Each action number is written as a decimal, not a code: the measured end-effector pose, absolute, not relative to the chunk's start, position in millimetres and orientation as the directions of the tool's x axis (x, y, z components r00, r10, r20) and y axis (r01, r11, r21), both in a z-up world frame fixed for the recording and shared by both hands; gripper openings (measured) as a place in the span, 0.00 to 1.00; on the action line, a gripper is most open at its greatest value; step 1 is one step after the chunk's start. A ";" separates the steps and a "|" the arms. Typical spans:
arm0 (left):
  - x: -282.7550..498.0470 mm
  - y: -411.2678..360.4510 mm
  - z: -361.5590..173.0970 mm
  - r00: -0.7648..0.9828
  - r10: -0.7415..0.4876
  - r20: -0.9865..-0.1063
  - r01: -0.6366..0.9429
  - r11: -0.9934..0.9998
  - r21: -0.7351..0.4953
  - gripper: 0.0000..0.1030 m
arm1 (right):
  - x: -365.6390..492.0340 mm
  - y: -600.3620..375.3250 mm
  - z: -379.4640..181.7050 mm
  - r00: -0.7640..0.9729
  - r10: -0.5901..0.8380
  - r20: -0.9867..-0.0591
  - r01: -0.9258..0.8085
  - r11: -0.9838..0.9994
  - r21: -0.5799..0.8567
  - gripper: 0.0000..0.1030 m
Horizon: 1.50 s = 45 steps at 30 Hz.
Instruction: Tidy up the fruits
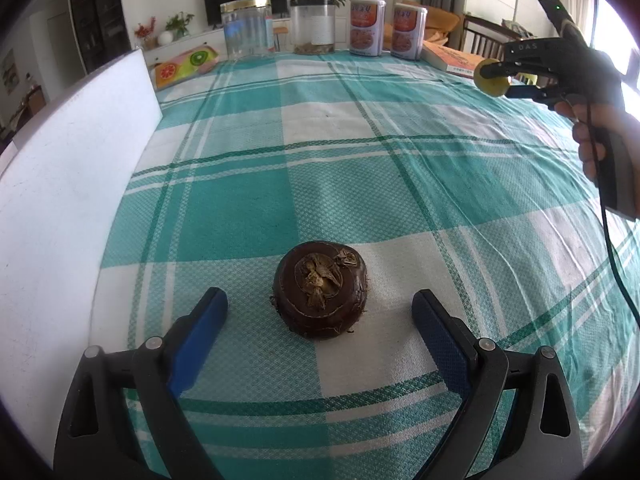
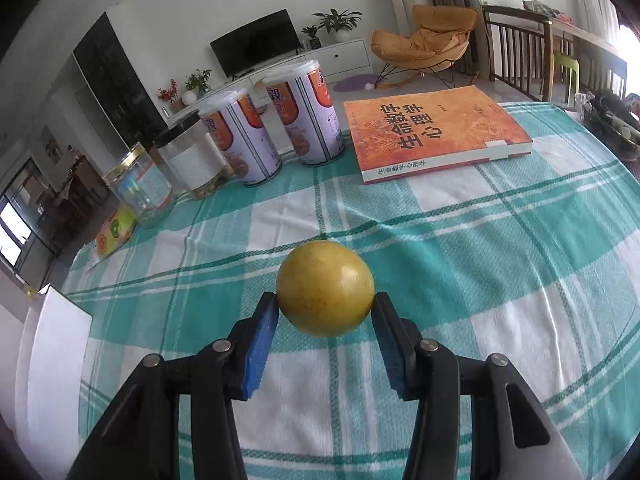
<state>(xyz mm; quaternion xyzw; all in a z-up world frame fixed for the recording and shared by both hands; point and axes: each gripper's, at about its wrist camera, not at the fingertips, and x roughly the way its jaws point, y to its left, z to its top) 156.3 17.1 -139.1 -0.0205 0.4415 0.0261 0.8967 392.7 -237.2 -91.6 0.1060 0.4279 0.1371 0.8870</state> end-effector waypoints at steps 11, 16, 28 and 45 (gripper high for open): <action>152.7 26.4 -132.1 0.628 -0.004 -0.779 -0.067 0.996 -0.059 0.55 | 218.9 -241.2 -94.3 0.550 0.378 -0.745 -0.155 0.922 0.354 0.47; 131.9 44.6 -110.5 0.627 -0.125 -0.769 -0.060 0.976 -0.208 0.42 | 175.3 -237.8 -79.8 0.557 0.395 -0.731 -0.157 0.914 0.374 0.47; -9.5 150.0 28.8 0.679 -0.275 -0.681 -0.045 0.910 -0.413 0.42 | 118.6 -37.6 3.1 0.306 0.672 -0.674 -0.532 0.708 0.465 0.47; -1.4 285.6 -22.6 0.543 0.187 -0.819 -0.448 0.889 -0.094 0.72 | 59.8 145.0 -22.1 0.038 0.592 -0.805 -0.753 0.547 0.367 0.64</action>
